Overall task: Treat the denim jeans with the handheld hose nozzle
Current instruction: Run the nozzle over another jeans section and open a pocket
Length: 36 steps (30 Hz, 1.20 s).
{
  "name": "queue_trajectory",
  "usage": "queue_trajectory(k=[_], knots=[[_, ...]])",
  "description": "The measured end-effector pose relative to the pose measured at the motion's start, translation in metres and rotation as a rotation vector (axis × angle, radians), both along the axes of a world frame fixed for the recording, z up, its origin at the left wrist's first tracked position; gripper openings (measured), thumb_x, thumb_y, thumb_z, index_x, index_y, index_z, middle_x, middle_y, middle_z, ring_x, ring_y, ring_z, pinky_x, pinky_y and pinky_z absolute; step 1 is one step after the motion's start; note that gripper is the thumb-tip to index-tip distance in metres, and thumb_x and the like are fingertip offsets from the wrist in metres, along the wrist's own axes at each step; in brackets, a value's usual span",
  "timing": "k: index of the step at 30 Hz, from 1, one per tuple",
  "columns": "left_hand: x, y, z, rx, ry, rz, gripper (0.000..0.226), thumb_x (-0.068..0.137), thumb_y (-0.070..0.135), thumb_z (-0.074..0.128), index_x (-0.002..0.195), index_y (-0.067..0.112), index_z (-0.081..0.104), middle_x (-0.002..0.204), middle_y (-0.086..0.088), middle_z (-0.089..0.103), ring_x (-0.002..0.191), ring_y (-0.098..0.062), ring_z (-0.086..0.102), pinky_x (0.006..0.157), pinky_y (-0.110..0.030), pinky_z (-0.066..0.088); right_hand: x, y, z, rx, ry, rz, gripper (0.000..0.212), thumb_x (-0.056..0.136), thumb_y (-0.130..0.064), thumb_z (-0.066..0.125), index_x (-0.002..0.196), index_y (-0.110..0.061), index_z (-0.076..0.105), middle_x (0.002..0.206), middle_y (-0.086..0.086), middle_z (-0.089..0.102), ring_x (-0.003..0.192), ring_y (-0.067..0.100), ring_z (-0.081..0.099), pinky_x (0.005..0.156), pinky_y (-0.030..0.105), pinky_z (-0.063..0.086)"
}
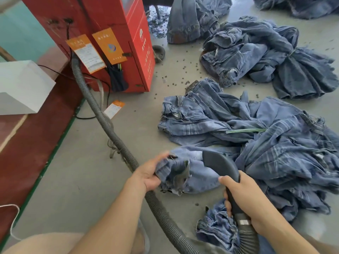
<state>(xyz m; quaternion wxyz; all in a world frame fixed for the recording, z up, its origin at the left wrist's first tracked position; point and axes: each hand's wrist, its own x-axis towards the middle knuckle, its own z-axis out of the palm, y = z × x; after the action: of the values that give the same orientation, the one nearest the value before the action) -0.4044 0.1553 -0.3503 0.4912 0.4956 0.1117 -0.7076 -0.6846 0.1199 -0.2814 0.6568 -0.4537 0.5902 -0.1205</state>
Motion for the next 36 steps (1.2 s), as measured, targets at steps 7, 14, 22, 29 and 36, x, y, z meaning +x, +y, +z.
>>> queue_trajectory(k=[7,14,22,29,36], knots=[[-0.01,-0.011,-0.005,0.046,-0.293,0.027,0.028,0.108,0.005,0.043,0.117,-0.004,0.068,0.111,-0.029,0.073,0.096,-0.042,0.073,0.083,-0.06,0.06,-0.005,-0.004,0.008,-0.082,0.032,0.094,0.018,0.094,-0.025,0.064,0.1,-0.014,0.052,0.06,0.015,0.056,0.045,0.03,0.051,0.047,0.038,0.048],[-0.012,-0.006,0.001,0.046,-0.382,-0.25,0.057,0.074,0.018,0.088,0.124,-0.001,0.068,0.108,-0.018,0.077,0.086,-0.028,0.077,0.066,-0.036,0.061,0.007,0.018,0.002,-0.079,0.109,0.194,0.017,0.095,-0.024,0.061,0.102,-0.012,0.051,0.056,0.009,0.058,0.042,0.028,0.052,0.046,0.037,0.049],[-0.017,-0.004,-0.003,0.058,-0.476,-0.339,0.039,0.091,-0.023,0.057,0.127,-0.007,0.058,0.11,-0.027,0.072,0.097,-0.041,0.072,0.086,-0.055,0.061,0.001,0.018,0.008,-0.048,0.101,0.226,0.017,0.093,-0.025,0.061,0.1,-0.014,0.051,0.056,0.007,0.06,0.043,0.029,0.052,0.047,0.037,0.048],[-0.012,0.001,0.005,0.005,-0.408,-0.321,0.032,0.097,-0.011,0.058,0.127,-0.004,0.065,0.117,-0.024,0.073,0.113,-0.04,0.07,0.098,-0.05,0.057,0.007,0.025,0.011,-0.075,0.145,0.331,0.022,0.089,-0.032,0.06,0.096,-0.013,0.051,0.058,0.007,0.06,0.043,0.029,0.054,0.05,0.043,0.051],[-0.017,0.007,0.002,-0.167,-0.49,-0.338,0.05,0.09,-0.025,0.055,0.132,0.001,0.06,0.124,-0.024,0.071,0.118,-0.042,0.066,0.102,-0.057,0.053,0.034,0.016,0.015,-0.171,0.226,0.431,0.02,0.089,-0.032,0.057,0.099,-0.016,0.051,0.056,0.008,0.066,0.039,0.025,0.059,0.051,0.036,0.05]])
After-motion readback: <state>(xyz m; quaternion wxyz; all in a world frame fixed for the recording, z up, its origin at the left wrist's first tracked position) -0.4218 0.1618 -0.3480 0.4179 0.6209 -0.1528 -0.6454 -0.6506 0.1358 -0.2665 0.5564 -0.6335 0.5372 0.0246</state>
